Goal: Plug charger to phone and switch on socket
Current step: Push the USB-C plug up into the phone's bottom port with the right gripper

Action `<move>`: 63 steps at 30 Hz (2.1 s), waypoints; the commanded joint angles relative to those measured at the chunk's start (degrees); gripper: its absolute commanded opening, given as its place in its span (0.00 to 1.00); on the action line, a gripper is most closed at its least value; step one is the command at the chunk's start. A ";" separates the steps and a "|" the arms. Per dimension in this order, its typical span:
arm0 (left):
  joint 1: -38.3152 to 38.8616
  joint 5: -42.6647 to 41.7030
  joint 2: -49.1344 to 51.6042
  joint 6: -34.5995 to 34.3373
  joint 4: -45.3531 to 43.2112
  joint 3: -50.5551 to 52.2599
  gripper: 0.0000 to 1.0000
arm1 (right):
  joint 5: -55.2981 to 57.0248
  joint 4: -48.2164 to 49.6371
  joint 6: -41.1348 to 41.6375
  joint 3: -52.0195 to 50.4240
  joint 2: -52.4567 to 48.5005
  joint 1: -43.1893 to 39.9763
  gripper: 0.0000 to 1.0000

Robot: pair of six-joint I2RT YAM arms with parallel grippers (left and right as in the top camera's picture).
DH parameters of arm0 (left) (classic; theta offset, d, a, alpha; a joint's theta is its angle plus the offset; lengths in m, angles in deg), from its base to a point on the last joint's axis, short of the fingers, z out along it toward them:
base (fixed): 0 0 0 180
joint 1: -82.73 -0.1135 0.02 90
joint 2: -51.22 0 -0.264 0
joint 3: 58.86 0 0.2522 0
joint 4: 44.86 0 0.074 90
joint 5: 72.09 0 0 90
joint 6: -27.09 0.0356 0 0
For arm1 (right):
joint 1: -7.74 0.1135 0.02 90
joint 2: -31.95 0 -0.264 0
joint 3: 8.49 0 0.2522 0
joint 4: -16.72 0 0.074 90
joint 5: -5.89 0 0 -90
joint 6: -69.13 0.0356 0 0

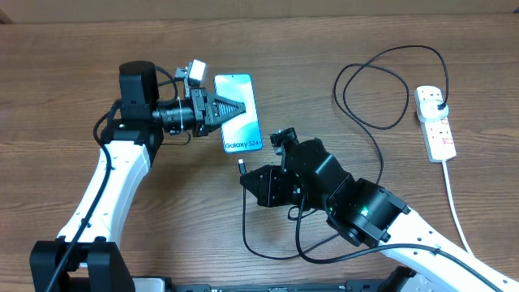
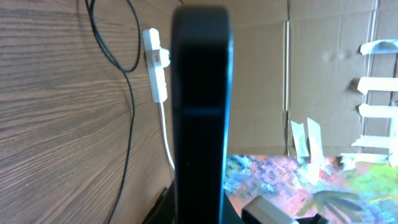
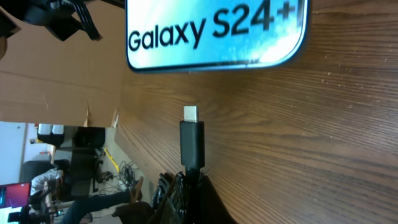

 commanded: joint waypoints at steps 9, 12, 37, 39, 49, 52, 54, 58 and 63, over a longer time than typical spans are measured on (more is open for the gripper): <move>-0.70 -2.23 -0.76 -2.80 -1.22 -0.13 0.04 | 1.20 4.28 0.24 0.02 0.44 0.24 0.04; -0.70 -2.23 -0.76 -2.80 -1.22 -0.13 0.04 | 2.80 4.37 0.24 0.02 0.44 0.26 0.04; -0.70 -3.72 -0.76 -4.66 -1.22 -0.13 0.04 | 6.45 4.20 1.57 0.02 0.44 -1.38 0.04; -0.70 -3.72 -0.76 -4.46 -1.22 -0.13 0.04 | 6.43 4.20 1.57 0.02 0.44 -1.64 0.04; -0.70 -3.69 -0.76 -4.26 -1.22 -0.13 0.04 | 6.49 3.96 1.55 0.02 0.44 -2.86 0.04; -0.70 -3.72 -0.76 -4.28 -1.22 -0.13 0.04 | 6.64 3.98 1.55 0.02 0.44 -2.86 0.04; -0.68 -3.72 -0.76 -4.28 -1.22 -0.13 0.05 | 6.64 3.98 1.57 0.02 0.44 -2.86 0.04; -0.70 -3.72 -0.76 -4.28 -1.22 -0.13 0.04 | 6.64 3.98 1.62 0.02 0.44 -2.86 0.04; -0.70 -3.65 -0.76 -4.28 -1.27 -0.13 0.04 | 7.61 3.56 1.77 0.02 0.44 -2.86 0.04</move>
